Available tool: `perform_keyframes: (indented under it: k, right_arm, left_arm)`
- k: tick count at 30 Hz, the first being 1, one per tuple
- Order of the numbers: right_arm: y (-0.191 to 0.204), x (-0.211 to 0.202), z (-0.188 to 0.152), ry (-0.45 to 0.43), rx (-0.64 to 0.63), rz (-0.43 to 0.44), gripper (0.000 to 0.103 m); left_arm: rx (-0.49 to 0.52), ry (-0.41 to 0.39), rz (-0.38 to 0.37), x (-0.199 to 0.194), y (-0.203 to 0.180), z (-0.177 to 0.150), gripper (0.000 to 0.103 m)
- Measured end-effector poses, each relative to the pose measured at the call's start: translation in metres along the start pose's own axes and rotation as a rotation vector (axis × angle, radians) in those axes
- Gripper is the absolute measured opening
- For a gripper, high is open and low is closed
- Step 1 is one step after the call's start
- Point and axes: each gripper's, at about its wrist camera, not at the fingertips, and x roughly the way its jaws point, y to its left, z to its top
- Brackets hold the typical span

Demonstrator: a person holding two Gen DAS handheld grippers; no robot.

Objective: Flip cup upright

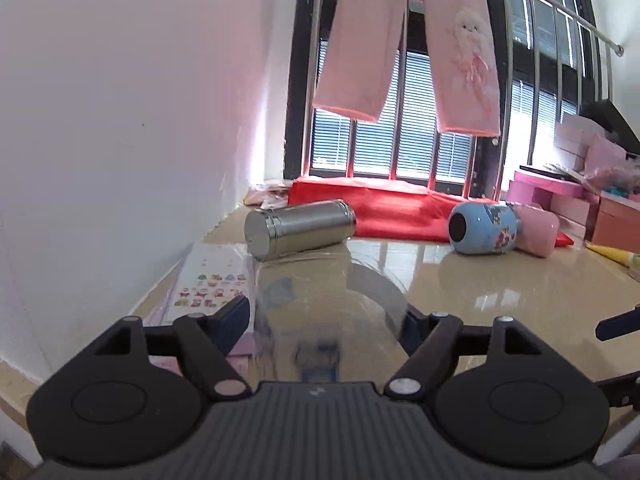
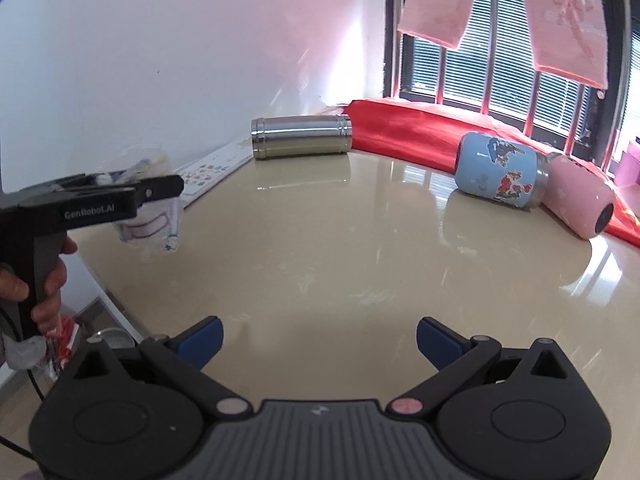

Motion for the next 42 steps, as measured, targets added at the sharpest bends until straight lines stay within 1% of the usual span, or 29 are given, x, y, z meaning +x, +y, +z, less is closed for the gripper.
perform_keyframes:
  k: [1, 3, 5, 7, 8, 9, 11, 14, 18, 22, 25, 28, 31, 34, 37, 42]
  right_arm:
    - [0.001, -0.001, -0.001, 0.000, 0.008, -0.002, 0.103]
    - [0.004, -0.005, -0.003, -0.007, 0.014, -0.003, 0.103]
    - [0.006, -0.010, -0.006, -0.016, 0.020, -0.005, 0.103]
    - [0.008, -0.018, -0.008, -0.033, 0.020, -0.011, 0.103]
    - [0.010, -0.023, -0.009, -0.048, 0.017, -0.012, 0.103]
    - [0.012, -0.029, -0.011, -0.065, 0.014, -0.014, 0.103]
    - [0.016, -0.044, -0.016, -0.113, 0.017, -0.041, 0.103]
    - [0.022, -0.070, -0.030, -0.190, 0.058, -0.086, 0.103]
    - [0.034, -0.110, -0.052, -0.274, 0.112, -0.134, 0.103]
    - [0.054, -0.146, -0.078, -0.335, 0.133, -0.186, 0.103]
    - [0.068, -0.167, -0.095, -0.371, 0.132, -0.230, 0.103]
    - [0.073, -0.185, -0.105, -0.396, 0.134, -0.288, 0.103]
    - [0.071, -0.198, -0.110, -0.427, 0.140, -0.320, 0.103]
    - [0.068, -0.203, -0.112, -0.446, 0.145, -0.335, 0.103]
    - [0.067, -0.203, -0.113, -0.448, 0.156, -0.335, 0.103]
    - [0.067, -0.203, -0.114, -0.450, 0.161, -0.336, 0.103]
  left_arm:
    - [0.005, 0.000, -0.004, 0.000, 0.001, 0.000, 0.078]
    - [0.016, 0.001, -0.015, -0.001, 0.000, 0.003, 0.085]
    - [0.020, -0.003, -0.022, -0.005, -0.003, 0.007, 0.088]
    - [0.026, -0.009, -0.024, -0.018, -0.007, 0.015, 0.096]
    - [0.027, -0.023, -0.024, -0.027, -0.009, 0.018, 0.103]
    - [0.030, -0.039, -0.023, -0.039, -0.011, 0.021, 0.103]
    - [0.030, -0.045, -0.010, -0.063, -0.017, 0.026, 0.103]
    - [0.016, -0.021, 0.001, -0.101, -0.028, 0.025, 0.103]
    - [0.021, 0.005, 0.009, -0.142, -0.047, 0.012, 0.103]
    - [0.014, 0.025, 0.022, -0.178, -0.065, -0.004, 0.103]
    - [0.040, 0.008, 0.013, -0.201, -0.079, -0.012, 0.103]
    - [0.087, -0.014, 0.000, -0.212, -0.096, -0.012, 0.103]
    - [0.090, -0.032, 0.004, -0.216, -0.104, -0.012, 0.103]
    - [0.079, -0.022, 0.001, -0.213, -0.108, -0.017, 0.103]
    - [0.082, -0.009, 0.007, -0.209, -0.110, -0.022, 0.103]
    - [0.071, -0.009, 0.008, -0.210, -0.107, -0.024, 0.103]
